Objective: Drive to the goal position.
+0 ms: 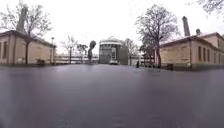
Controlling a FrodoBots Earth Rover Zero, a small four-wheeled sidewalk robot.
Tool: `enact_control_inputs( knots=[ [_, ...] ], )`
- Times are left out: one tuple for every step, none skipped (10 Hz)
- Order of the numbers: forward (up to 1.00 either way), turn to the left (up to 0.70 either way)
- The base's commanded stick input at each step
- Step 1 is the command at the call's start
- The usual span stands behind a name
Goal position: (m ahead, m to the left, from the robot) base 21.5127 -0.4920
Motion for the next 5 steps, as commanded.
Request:
enact_control_inputs(
  knots=[
    [0.85, 0.00],
    [0.85, 0.00],
    [0.85, 0.00],
    [0.85, 0.00],
    [0.85, 0.00]
  ],
)
